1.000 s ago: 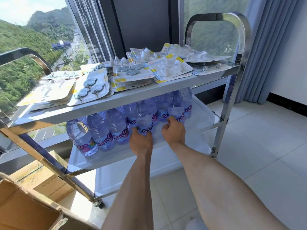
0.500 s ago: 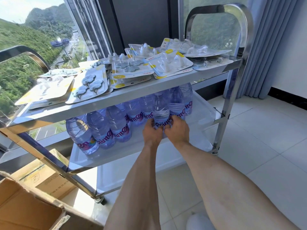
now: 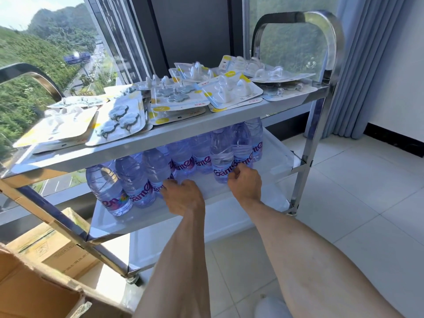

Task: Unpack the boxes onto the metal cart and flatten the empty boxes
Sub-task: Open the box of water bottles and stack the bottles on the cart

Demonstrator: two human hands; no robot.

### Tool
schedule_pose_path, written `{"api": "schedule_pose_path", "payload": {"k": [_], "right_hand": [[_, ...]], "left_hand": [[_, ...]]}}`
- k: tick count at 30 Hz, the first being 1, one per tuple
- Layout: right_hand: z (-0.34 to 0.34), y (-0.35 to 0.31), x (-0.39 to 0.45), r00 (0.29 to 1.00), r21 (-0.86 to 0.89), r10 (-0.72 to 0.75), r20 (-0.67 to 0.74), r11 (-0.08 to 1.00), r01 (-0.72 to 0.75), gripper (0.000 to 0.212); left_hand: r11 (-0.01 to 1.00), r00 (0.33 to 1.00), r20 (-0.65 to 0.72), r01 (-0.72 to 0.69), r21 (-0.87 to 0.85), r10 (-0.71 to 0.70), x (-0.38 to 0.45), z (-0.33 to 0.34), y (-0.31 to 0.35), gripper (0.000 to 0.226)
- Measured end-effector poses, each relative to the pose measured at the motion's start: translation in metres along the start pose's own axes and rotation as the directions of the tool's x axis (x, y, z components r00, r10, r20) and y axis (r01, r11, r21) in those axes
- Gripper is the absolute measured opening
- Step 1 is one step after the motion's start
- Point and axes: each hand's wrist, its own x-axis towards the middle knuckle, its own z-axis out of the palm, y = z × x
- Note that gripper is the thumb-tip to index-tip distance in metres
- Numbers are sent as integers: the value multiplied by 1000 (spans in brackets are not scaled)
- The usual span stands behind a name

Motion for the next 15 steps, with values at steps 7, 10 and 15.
{"api": "schedule_pose_path", "payload": {"k": [7, 10, 15], "right_hand": [[13, -17, -26, 989, -52, -106, 105, 992, 112, 11], [30, -40, -35, 956, 5, -201, 215, 979, 205, 12], [76, -98, -54, 872, 210, -216, 439, 969, 134, 43]], "left_hand": [[995, 986, -134, 88, -52, -95, 33, -55, -30, 28], [974, 952, -219, 190, -125, -214, 52, -81, -47, 41], [970, 910, -355, 153, -188, -212, 95, -127, -68, 72]]}}
